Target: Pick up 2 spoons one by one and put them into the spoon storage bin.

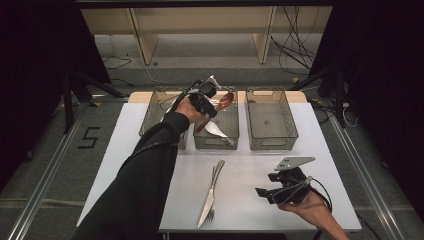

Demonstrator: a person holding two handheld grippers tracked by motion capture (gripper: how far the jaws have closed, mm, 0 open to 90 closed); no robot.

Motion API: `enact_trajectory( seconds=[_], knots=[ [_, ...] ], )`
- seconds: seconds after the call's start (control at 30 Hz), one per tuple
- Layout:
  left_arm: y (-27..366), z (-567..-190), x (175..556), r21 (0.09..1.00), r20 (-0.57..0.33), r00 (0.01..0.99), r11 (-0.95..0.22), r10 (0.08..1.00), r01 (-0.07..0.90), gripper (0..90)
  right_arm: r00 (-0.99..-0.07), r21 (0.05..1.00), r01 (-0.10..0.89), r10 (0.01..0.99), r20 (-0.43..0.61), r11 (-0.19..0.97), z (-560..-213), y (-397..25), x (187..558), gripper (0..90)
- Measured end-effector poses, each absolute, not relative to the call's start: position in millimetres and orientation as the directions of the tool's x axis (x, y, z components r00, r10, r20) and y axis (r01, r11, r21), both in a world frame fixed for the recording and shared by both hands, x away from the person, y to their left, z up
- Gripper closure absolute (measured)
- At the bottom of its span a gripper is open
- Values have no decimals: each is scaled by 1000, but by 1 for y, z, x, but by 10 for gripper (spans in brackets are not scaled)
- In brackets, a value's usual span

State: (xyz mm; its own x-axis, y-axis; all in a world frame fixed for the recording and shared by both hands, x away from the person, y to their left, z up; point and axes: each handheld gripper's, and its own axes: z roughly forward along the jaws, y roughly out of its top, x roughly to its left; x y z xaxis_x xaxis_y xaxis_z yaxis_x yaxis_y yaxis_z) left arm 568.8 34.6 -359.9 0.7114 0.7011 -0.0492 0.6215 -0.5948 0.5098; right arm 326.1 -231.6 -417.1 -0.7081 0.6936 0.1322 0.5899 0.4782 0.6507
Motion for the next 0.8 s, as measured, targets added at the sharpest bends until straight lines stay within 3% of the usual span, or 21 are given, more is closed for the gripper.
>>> enact_trajectory(
  seconds=[0.2, 0.27, 0.3, 0.57, 0.8],
  knots=[
    [33, -367, 573, 533, -44, 686, -563, 727, 631, 788, -710, 653, 587, 692, 130, 479, -417, -232, 326, 317],
    [33, -369, 574, 534, -65, 670, -541, 740, 650, 641, -710, 655, 585, 692, 129, 478, -417, -232, 326, 317],
    [34, -369, 573, 538, -79, 671, -536, 737, 651, 612, -710, 655, 585, 693, 129, 478, -417, -232, 326, 317],
    [42, -355, 554, 541, -100, 688, -541, 719, 644, 431, -706, 651, 592, 696, 135, 475, -417, -231, 326, 317],
    [70, -344, 518, 598, -123, 706, -515, 697, 614, 317, -708, 650, 589, 695, 127, 481, -418, -229, 326, 317]
  ],
)
